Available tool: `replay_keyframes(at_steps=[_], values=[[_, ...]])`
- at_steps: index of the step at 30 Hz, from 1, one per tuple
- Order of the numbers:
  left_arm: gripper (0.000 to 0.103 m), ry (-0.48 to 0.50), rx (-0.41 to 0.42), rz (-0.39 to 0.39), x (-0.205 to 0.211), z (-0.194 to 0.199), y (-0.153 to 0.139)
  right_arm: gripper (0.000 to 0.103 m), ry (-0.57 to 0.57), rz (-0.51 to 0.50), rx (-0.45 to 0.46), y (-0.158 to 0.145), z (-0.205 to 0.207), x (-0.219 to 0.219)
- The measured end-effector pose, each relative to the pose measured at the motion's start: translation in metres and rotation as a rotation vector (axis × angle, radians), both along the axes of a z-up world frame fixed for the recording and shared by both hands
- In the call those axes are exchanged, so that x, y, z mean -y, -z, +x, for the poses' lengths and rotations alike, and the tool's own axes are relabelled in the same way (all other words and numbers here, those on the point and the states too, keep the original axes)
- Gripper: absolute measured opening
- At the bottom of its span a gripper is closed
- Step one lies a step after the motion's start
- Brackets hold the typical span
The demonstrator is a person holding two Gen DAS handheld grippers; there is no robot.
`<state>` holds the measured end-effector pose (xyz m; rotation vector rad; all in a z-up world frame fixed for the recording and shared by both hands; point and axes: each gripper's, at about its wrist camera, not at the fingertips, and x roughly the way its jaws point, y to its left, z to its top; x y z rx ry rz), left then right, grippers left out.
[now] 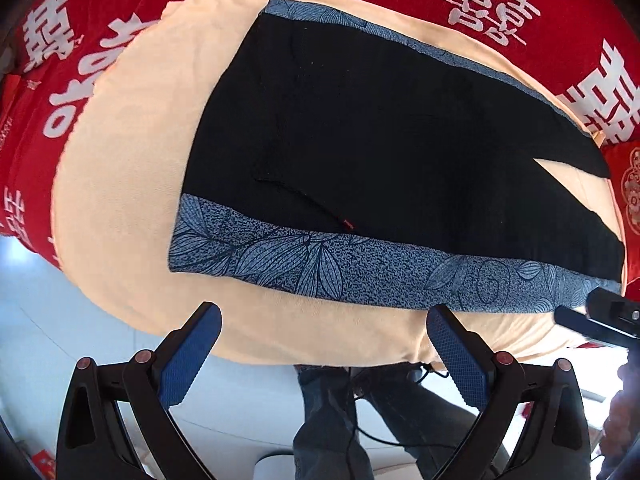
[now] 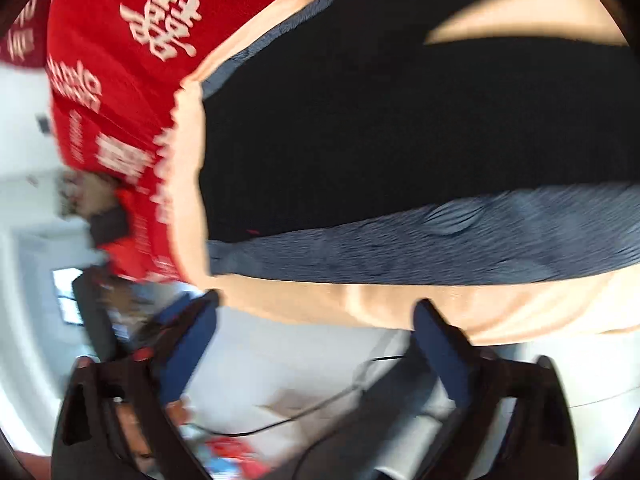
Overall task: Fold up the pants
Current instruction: 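Grasp the patterned waistband edge with both grippers and lift it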
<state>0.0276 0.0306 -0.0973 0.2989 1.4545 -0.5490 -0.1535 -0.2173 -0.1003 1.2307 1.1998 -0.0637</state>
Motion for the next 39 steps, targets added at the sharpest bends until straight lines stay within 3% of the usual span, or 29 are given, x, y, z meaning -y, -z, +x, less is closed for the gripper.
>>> replay_keyframes(at_steps=[1,4,8,12,16,21,26,27,28,29,30,31,32,33,35,39], values=[[0.103,-0.015,-0.023,-0.027,-0.006,0.004,0.01,0.057,0.024,0.051,0.013,0.015,-0.004,-0.003],[0.103,-0.081,-0.123,-0.117,-0.022,0.015,0.041,0.057,0.074,0.125,0.012,0.058,-0.02,-0.013],[0.103,-0.127,-0.182,-0.172,-0.034,0.021,0.064,0.057,0.152,0.168,0.05,0.088,-0.038,-0.011],[0.103,-0.158,-0.216,-0.224,-0.035,0.032,0.074,0.057,0.237,0.222,0.131,0.098,-0.04,0.006],[0.103,-0.221,-0.235,-0.282,-0.036,0.044,0.074,0.057,0.253,0.219,0.212,0.085,-0.034,0.015],[0.103,-0.259,-0.24,-0.298,-0.038,0.044,0.076,0.057,0.254,0.22,0.188,0.085,-0.052,0.019],[0.103,-0.309,-0.228,-0.273,-0.038,0.047,0.076,0.057,0.369,0.317,0.166,0.102,-0.067,0.03],[0.102,-0.337,-0.228,-0.272,-0.038,0.048,0.075,0.05,0.385,0.346,0.164,0.106,-0.067,0.032],[0.094,-0.362,-0.222,-0.266,-0.039,0.048,0.075,0.03,0.395,0.366,0.157,0.108,-0.066,0.033],[0.089,-0.381,-0.214,-0.252,-0.044,0.049,0.074,0.019,0.391,0.368,0.141,0.107,-0.064,0.034],[0.075,-0.404,-0.204,-0.241,-0.048,0.05,0.072,0.012,0.378,0.364,0.127,0.105,-0.062,0.036],[0.052,-0.418,-0.199,-0.244,-0.05,0.05,0.069,0.01,0.355,0.359,0.124,0.099,-0.059,0.038],[0.041,-0.431,-0.21,-0.253,-0.055,0.052,0.067,0.01,0.335,0.355,0.129,0.093,-0.057,0.041],[0.03,-0.377,-0.239,-0.277,-0.058,0.054,0.067,0.009,0.311,0.348,0.14,0.084,-0.055,0.045],[0.029,-0.417,-0.272,-0.321,-0.063,0.058,0.061,0.009,0.254,0.329,0.162,0.061,-0.043,0.054],[0.028,-0.392,-0.214,-0.34,-0.052,0.065,0.023,0.009,0.132,0.269,0.208,0.017,-0.016,0.078]])
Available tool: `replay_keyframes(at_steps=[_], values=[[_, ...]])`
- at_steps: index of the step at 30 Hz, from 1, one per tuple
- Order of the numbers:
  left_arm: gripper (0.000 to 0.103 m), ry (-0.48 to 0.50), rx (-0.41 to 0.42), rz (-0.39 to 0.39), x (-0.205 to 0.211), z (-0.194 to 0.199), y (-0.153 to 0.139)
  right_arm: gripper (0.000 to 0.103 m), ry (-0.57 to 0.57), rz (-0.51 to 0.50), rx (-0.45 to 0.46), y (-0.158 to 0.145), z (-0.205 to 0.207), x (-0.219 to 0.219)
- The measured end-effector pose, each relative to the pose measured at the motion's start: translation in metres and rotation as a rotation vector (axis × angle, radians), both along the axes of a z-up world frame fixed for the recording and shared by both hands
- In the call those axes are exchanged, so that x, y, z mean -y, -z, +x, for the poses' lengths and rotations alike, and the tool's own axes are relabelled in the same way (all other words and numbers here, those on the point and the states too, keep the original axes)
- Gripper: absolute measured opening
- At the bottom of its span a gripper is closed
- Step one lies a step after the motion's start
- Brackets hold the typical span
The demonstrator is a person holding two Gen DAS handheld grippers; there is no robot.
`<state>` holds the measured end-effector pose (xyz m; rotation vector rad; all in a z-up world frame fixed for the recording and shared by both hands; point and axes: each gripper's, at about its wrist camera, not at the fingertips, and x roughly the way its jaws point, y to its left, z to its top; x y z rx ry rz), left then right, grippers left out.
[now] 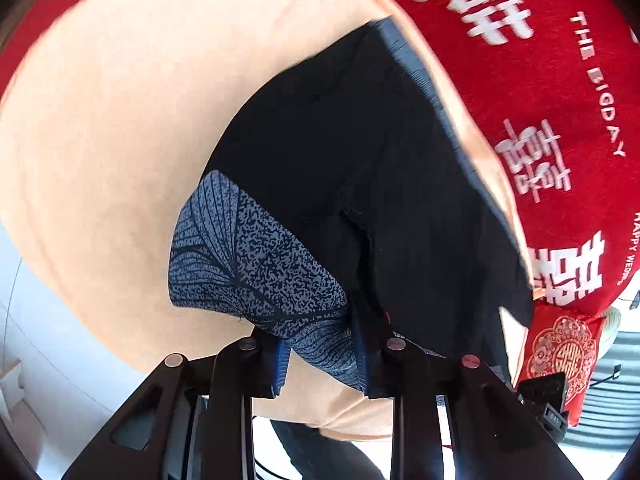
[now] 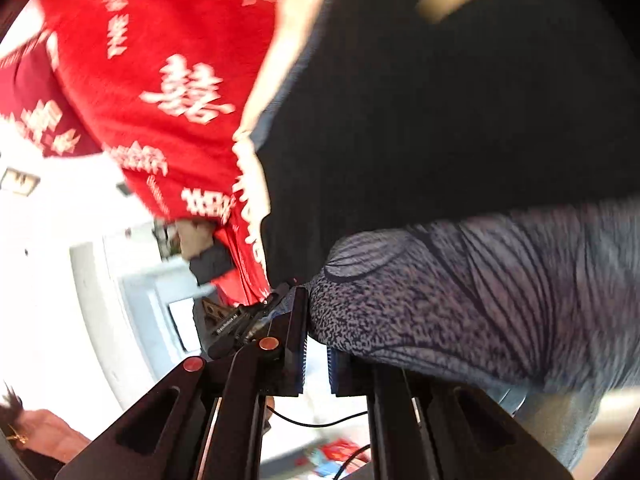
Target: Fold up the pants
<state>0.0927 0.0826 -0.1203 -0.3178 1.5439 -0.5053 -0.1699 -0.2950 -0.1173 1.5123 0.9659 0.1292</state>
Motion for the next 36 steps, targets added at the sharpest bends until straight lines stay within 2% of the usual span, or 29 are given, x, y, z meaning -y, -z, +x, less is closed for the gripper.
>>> replay_keyframes(at_steps=[4,7,9,11,14,17,18,20,21,22,24,26,27,28,29,30,33,35,36], values=[[0.028,-0.013,0.098,-0.045,0.023,0.023,-0.043,0.009,-0.063,-0.061,0.055,-0.031,0.036,0.035],[0.029,0.028,0.189,-0.073,0.06,0.055,-0.06,0.009,-0.099,-0.107,0.081,-0.044,0.068,0.064],[0.029,0.07,0.25,-0.058,0.095,0.08,-0.062,0.009,-0.125,-0.138,0.087,-0.046,0.095,0.086],[0.029,0.095,0.299,-0.025,0.123,0.103,-0.054,0.01,-0.153,-0.17,0.078,-0.04,0.13,0.107],[0.03,0.111,0.337,0.075,0.154,0.14,-0.025,0.013,-0.201,-0.23,0.025,-0.02,0.19,0.127],[0.039,0.116,0.337,0.173,0.188,0.159,0.005,0.016,-0.235,-0.296,-0.053,0.014,0.223,0.142],[0.044,0.116,0.326,0.189,0.194,0.164,0.014,0.02,-0.245,-0.317,-0.086,0.025,0.228,0.144],[0.044,0.107,0.302,0.203,0.198,0.171,0.018,0.031,-0.269,-0.344,-0.147,0.04,0.239,0.146],[0.044,0.104,0.302,0.199,0.197,0.172,0.012,0.042,-0.277,-0.356,-0.161,0.04,0.241,0.144],[0.044,0.102,0.315,0.193,0.194,0.171,0.004,0.06,-0.28,-0.367,-0.15,0.033,0.24,0.141],[0.045,0.104,0.367,0.209,0.187,0.168,-0.02,0.075,-0.293,-0.422,-0.145,0.013,0.237,0.133],[0.065,0.11,0.418,0.243,0.179,0.162,-0.038,0.075,-0.3,-0.491,-0.129,-0.012,0.228,0.125],[0.078,0.12,0.449,0.274,0.177,0.158,-0.043,0.068,-0.31,-0.519,-0.112,-0.022,0.226,0.119],[0.079,0.147,0.46,0.286,0.18,0.154,-0.044,0.049,-0.334,-0.537,-0.083,-0.031,0.226,0.109],[0.079,0.193,0.451,0.293,0.186,0.15,-0.039,0.04,-0.364,-0.544,-0.068,-0.033,0.229,0.101],[0.079,0.241,0.44,0.312,0.195,0.147,-0.029,0.034,-0.404,-0.559,-0.072,-0.032,0.235,0.091],[0.079,0.299,0.425,0.362,0.225,0.143,0.006,0.034,-0.482,-0.643,-0.095,-0.011,0.264,0.074],[0.079,0.284,0.415,0.414,0.241,0.148,0.029,0.034,-0.492,-0.715,-0.149,0.009,0.278,0.076],[0.079,0.261,0.44,0.448,0.246,0.152,0.036,0.03,-0.483,-0.737,-0.172,0.017,0.285,0.082]])
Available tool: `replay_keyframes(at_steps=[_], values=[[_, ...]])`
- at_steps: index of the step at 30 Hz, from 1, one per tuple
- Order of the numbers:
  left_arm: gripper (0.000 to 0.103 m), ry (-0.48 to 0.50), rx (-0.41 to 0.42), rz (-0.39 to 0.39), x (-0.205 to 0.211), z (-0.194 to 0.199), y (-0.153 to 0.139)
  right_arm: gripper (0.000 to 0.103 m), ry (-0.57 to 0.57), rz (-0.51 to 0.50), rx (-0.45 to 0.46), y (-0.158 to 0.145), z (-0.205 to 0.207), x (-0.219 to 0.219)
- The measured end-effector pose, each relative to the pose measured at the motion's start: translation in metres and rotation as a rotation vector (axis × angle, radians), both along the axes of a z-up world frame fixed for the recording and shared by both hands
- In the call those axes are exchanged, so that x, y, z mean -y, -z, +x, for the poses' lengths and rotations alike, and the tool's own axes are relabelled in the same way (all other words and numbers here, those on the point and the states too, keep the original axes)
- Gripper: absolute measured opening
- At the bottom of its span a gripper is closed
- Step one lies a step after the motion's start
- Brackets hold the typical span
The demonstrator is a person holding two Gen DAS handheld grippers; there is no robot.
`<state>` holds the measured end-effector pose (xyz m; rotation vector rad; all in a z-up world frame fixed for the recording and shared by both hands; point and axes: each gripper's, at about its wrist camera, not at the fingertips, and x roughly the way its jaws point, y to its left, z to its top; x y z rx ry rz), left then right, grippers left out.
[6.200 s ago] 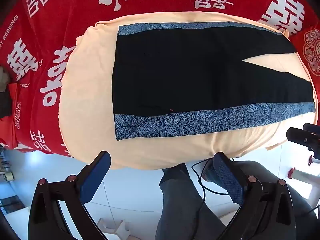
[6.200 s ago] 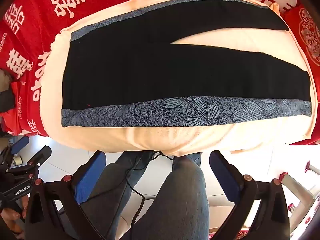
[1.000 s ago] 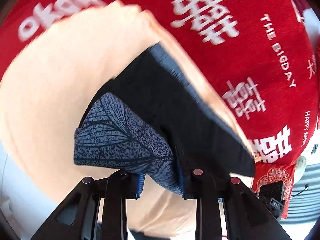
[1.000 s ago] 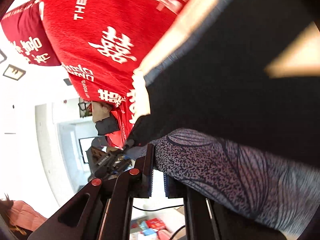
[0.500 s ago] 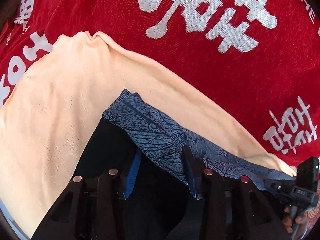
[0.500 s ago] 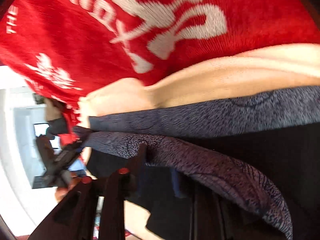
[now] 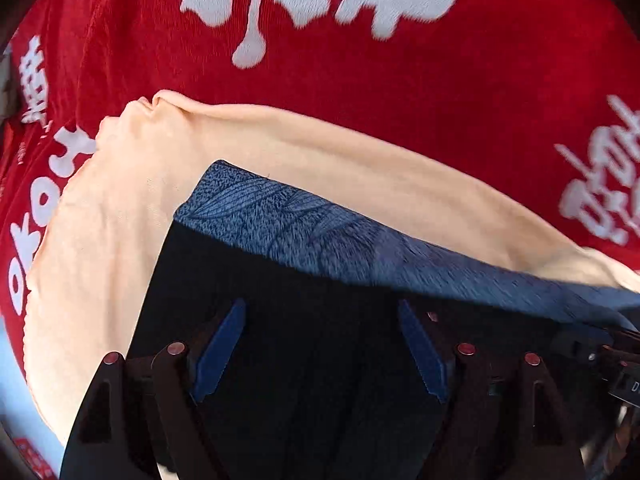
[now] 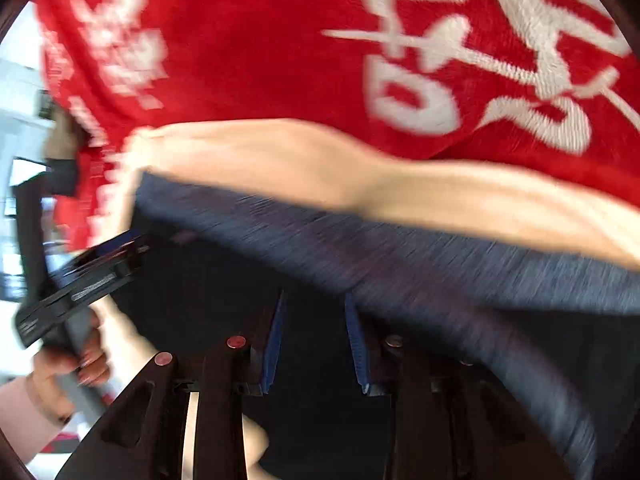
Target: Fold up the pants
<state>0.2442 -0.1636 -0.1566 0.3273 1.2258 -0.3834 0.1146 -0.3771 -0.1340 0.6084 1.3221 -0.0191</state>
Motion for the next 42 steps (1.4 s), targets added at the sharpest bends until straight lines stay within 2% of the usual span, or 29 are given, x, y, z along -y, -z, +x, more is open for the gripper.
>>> replay_keyframes(at_steps=[2,4,6,9,10,13,16,20,23,27,32,34,39,42], values=[[0.081,-0.034,0.019,0.006,0.005,0.01,0.007,0.029,0.052,0.038,0.022,0.006,0.002,0.018],[0.081,-0.057,0.01,0.011,0.008,0.015,0.005,0.031,0.126,0.019,0.05,-0.006,-0.001,0.033],[0.081,-0.041,-0.001,0.041,0.01,0.011,-0.001,0.034,0.191,0.018,0.079,-0.02,-0.012,0.044],[0.081,0.003,-0.019,0.072,0.014,-0.008,-0.013,0.044,0.257,0.074,0.102,-0.04,-0.043,0.058],[0.081,0.024,-0.022,0.075,0.013,-0.018,-0.02,0.048,0.271,0.096,0.108,-0.048,-0.059,0.06],[0.081,0.108,-0.046,0.085,0.011,-0.063,-0.033,0.05,0.285,0.156,0.108,-0.061,-0.113,0.057],[0.081,0.197,-0.103,0.084,0.017,-0.111,-0.042,0.05,0.307,0.196,0.094,-0.069,-0.169,0.053],[0.081,0.323,-0.195,0.052,0.032,-0.175,-0.046,0.05,0.392,0.204,0.067,-0.077,-0.242,0.048],[0.081,0.415,-0.243,0.008,0.052,-0.219,-0.049,0.05,0.51,0.198,0.013,-0.076,-0.304,0.043],[0.081,0.525,-0.347,-0.104,0.087,-0.268,-0.049,0.051,0.718,0.187,-0.008,-0.079,-0.395,0.027],[0.081,0.624,-0.432,-0.18,0.13,-0.317,-0.043,0.053,0.95,0.216,-0.007,-0.066,-0.493,0.011],[0.081,0.642,-0.453,-0.182,0.139,-0.326,-0.036,0.053,1.024,0.247,-0.002,-0.053,-0.522,0.004],[0.081,0.647,-0.473,-0.172,0.15,-0.326,-0.014,0.053,1.035,0.372,0.048,-0.013,-0.536,0.0],[0.081,0.642,-0.494,-0.148,0.159,-0.329,0.001,0.055,1.039,0.477,0.126,0.003,-0.538,0.003]])
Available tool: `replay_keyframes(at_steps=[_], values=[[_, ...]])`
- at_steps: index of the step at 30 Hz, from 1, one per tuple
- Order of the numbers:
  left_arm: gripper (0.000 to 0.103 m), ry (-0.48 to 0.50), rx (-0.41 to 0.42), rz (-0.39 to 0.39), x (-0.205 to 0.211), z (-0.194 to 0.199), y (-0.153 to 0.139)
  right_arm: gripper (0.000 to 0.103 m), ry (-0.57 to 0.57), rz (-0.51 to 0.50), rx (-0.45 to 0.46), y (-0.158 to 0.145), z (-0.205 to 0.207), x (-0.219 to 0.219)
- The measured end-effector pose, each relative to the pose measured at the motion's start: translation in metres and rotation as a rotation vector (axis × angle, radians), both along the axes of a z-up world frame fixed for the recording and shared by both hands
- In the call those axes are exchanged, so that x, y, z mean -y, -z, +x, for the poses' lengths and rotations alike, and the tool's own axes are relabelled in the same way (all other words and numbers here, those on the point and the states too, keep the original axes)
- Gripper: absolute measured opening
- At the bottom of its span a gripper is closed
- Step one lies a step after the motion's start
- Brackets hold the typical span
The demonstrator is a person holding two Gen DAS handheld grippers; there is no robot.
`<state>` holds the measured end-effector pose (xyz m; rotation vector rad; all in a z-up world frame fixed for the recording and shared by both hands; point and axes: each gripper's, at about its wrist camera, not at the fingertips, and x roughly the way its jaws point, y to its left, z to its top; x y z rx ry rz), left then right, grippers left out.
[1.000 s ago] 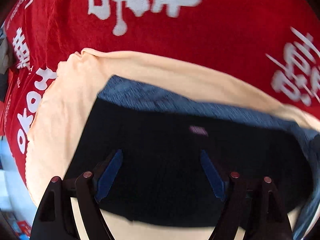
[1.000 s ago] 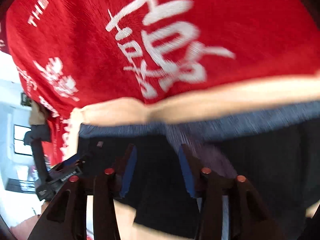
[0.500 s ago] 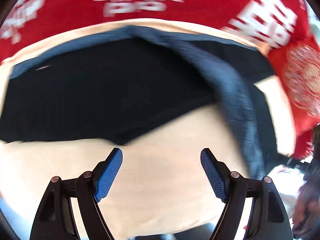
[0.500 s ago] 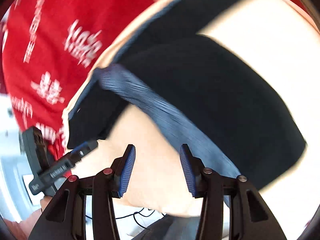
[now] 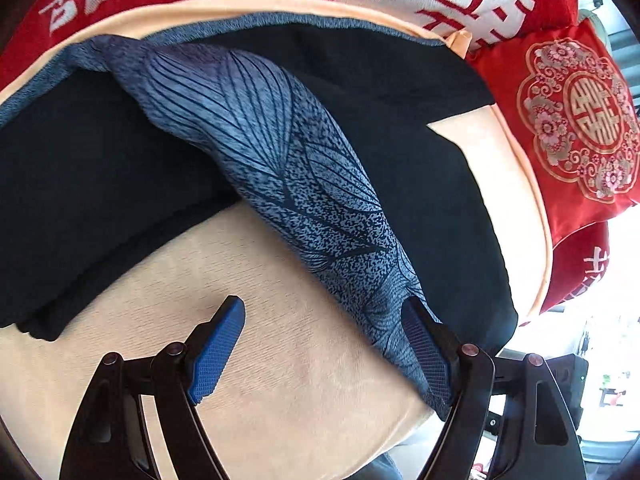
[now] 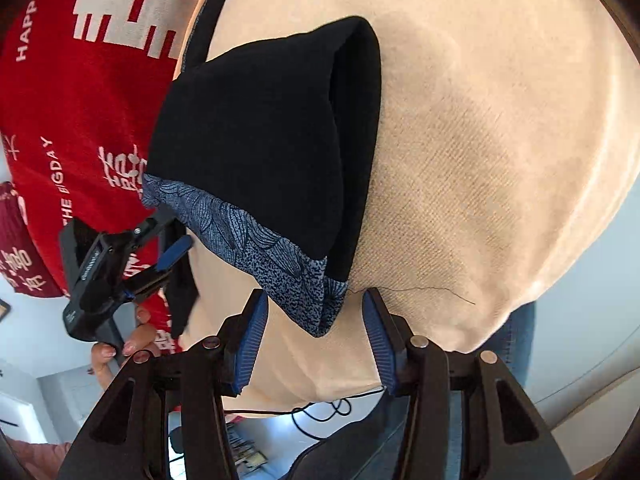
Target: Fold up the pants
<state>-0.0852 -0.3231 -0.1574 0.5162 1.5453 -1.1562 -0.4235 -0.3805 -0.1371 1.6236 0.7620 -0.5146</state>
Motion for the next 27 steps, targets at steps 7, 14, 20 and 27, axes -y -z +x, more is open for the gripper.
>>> replay_keyframes(at_steps=[7,14,20,27], values=[[0.053,-0.008,-0.014,0.018,0.022,-0.013,0.008,0.011,0.008,0.169,0.152,0.011,0.001,0.021],[0.031,-0.013,-0.058,-0.012,0.06,-0.009,-0.014,0.01,-0.049,0.085,0.278,-0.06,0.02,0.105],[0.031,-0.035,0.052,-0.102,0.134,0.007,-0.049,0.008,-0.159,-0.109,0.289,-0.119,0.061,0.242],[0.07,-0.108,0.314,-0.158,0.17,0.038,-0.09,0.007,-0.313,-0.319,0.104,-0.144,0.138,0.379]])
